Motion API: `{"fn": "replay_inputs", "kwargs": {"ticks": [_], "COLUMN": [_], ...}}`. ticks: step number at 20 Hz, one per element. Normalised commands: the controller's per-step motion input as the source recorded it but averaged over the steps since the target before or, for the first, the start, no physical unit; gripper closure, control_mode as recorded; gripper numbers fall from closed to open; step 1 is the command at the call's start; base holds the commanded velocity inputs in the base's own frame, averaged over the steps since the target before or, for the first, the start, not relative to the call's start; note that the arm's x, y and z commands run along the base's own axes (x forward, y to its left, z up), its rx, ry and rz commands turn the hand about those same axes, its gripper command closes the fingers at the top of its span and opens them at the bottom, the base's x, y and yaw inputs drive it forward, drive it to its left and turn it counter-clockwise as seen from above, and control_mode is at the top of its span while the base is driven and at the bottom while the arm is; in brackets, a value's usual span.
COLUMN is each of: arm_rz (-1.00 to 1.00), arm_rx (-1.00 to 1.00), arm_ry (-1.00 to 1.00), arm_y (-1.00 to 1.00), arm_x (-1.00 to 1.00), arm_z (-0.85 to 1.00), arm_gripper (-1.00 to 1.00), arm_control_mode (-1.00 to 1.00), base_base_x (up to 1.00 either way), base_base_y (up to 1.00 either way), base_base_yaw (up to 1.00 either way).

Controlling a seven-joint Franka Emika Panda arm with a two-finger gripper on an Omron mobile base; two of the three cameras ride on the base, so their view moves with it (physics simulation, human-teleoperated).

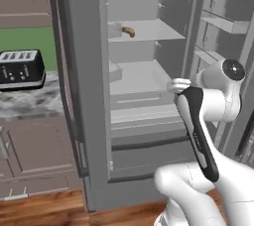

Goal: Pick lime from the fridge and place it on the plate on the counter.

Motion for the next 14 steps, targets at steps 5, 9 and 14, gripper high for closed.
{"fn": "replay_inputs", "kwargs": {"ticks": [5,9,14], "arm_rz": [0.0,0.0,0.0], "arm_rx": [0.0,0.0,0.0], "arm_ry": [0.0,0.0,0.0], "arm_y": [0.0,0.0,0.0], "arm_x": [0.0,0.0,0.0], "arm_z": [0.0,0.0,0.0], "arm_gripper": [1.0,1.0,1.0], "arm_control_mode": [1.0,1.0,1.0], "base_base_x": [-0.59,-0.49,-0.28], "base_base_y": [0.18,0.55,0.8], "base_base_yaw": [0.13,0.13,0.01]}}
